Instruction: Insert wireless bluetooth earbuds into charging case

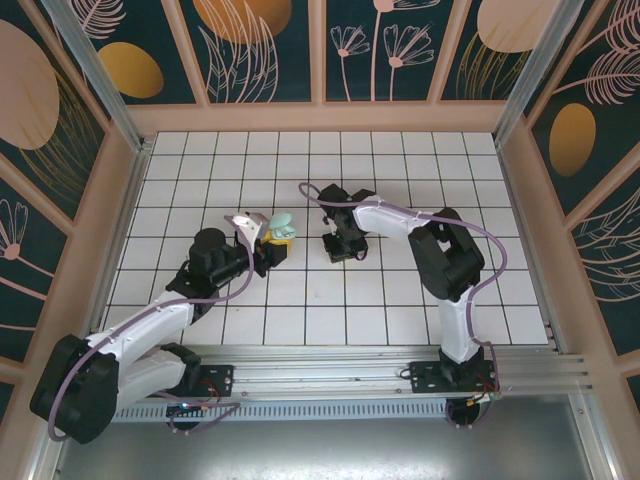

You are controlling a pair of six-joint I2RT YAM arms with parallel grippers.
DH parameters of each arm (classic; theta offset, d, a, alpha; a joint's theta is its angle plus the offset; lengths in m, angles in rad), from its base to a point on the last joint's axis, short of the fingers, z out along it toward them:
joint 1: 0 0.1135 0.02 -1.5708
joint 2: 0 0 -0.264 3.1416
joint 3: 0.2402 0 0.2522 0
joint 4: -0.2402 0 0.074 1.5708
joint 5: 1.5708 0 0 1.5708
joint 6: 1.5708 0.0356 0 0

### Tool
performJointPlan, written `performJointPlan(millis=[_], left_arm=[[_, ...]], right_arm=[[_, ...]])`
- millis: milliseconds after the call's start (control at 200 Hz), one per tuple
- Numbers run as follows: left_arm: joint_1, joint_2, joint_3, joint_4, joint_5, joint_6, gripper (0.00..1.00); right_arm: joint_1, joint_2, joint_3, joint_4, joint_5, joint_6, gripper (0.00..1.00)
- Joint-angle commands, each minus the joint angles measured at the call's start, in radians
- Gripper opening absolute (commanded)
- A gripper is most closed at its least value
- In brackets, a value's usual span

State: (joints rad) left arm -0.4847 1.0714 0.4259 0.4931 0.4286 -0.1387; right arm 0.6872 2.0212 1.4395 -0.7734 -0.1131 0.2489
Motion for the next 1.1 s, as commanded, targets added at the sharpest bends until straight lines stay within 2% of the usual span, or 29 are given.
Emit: performJointPlan(millis=[0, 295, 666, 816, 1096], left_arm=[[-0.005, -0.021, 0.014, 0.005, -0.011, 0.016, 0.19], [-0.005, 0.018, 0.028, 0.049, 0.005, 0.007, 0.18], [-0.023, 0.084, 0.072, 0.104, 0.067, 0.023, 0.19], [-0.041, 0.087, 0.053, 0.191, 0.112, 0.063, 0.2], [-0.049, 0.148, 0.127, 0.159, 0.151, 0.111, 0.2]], right_arm=[[-0.003, -0.005, -0.013, 0.017, 0.01, 0.014, 0.13], [-0.004, -0.121, -0.015, -0.025, 0.097, 0.025, 0.09], [0.008, -0.35, -0.013, -0.069, 0.219, 0.03, 0.08], [0.04, -0.439, 0.018, -0.068, 0.271, 0.027, 0.07], [0.131, -0.596, 0.021, 0.037, 0.319, -0.018, 0.04]])
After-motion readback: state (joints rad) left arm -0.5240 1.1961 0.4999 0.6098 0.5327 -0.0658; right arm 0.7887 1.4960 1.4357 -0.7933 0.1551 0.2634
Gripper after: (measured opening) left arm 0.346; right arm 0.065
